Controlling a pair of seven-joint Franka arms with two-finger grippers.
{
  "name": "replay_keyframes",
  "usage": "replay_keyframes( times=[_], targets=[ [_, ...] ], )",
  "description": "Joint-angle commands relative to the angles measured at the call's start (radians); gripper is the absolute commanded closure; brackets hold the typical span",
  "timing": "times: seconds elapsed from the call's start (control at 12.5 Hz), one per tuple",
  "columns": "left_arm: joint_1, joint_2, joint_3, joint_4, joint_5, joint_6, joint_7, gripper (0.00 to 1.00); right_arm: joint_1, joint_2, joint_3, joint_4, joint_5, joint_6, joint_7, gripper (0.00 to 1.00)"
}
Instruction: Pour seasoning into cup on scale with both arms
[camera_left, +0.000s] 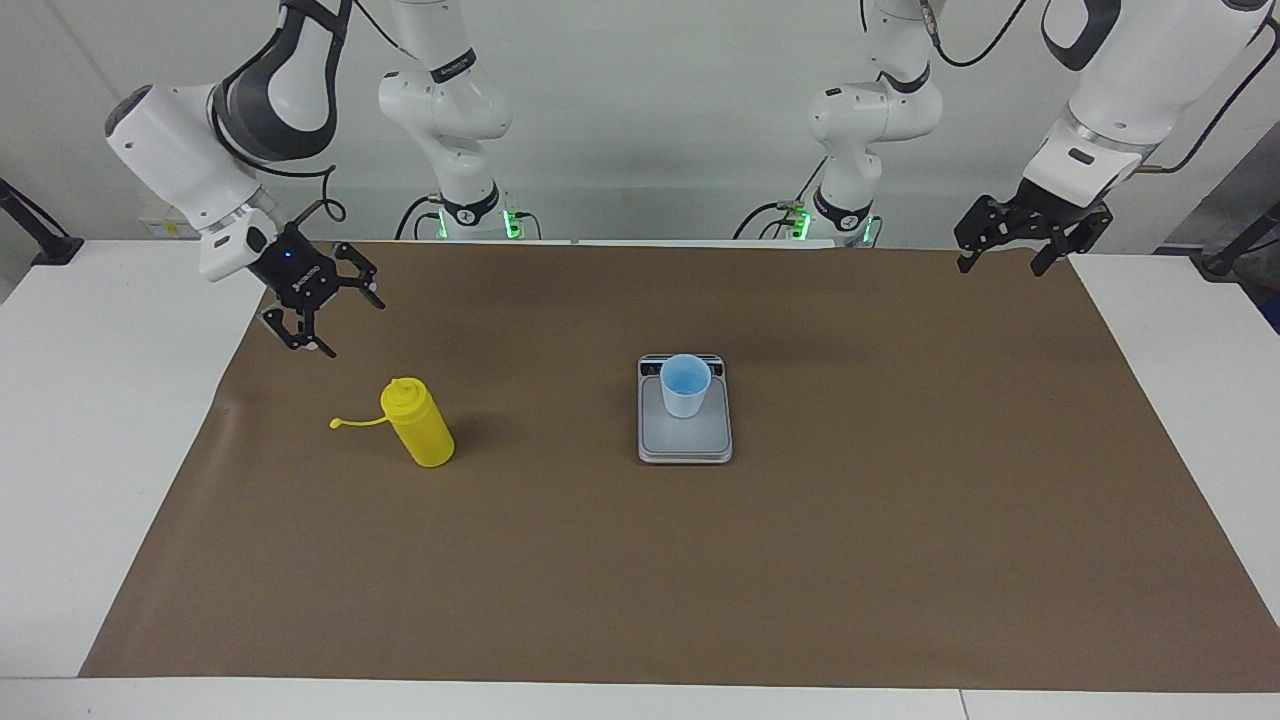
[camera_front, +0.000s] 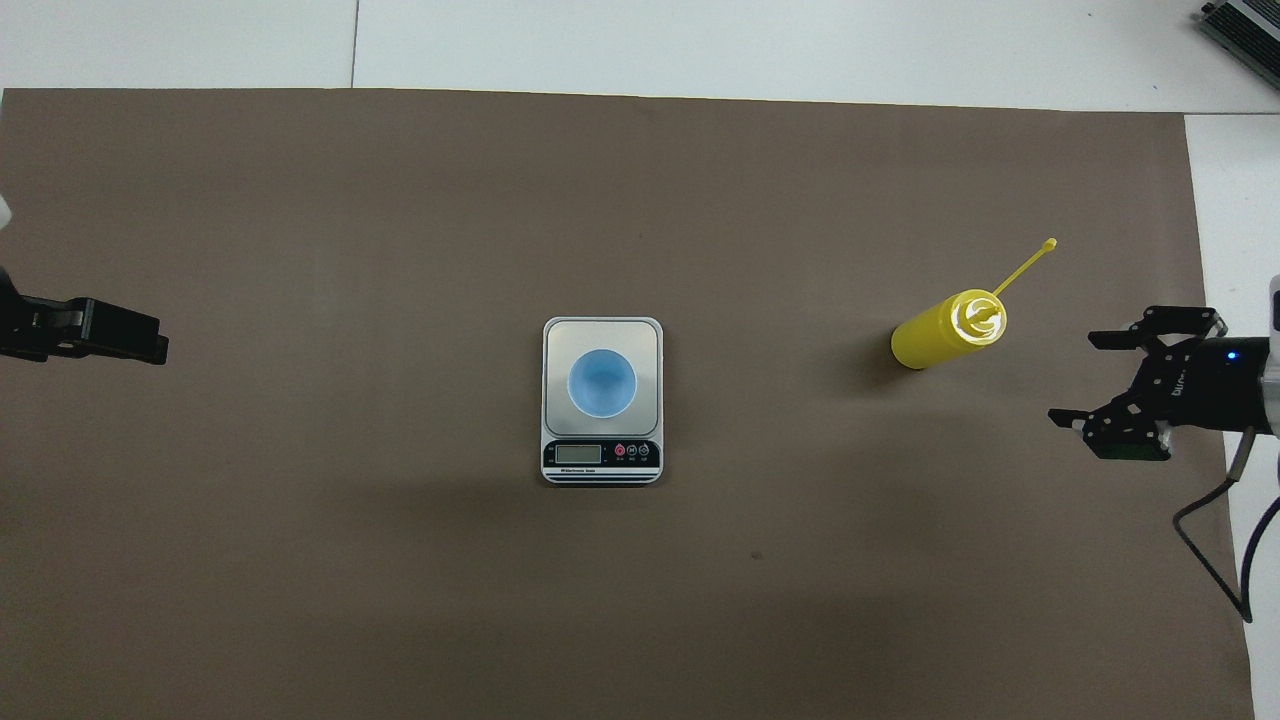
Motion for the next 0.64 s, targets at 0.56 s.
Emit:
replay_keyframes(
  times=[0.56],
  targets=[
    [0.010,-0.025,-0.002,-0.023,-0.010,-0.003,-0.004,0.00,0.247,0.086,0.006,0.383,-0.391,-0.238,1.010,0.00]
  ],
)
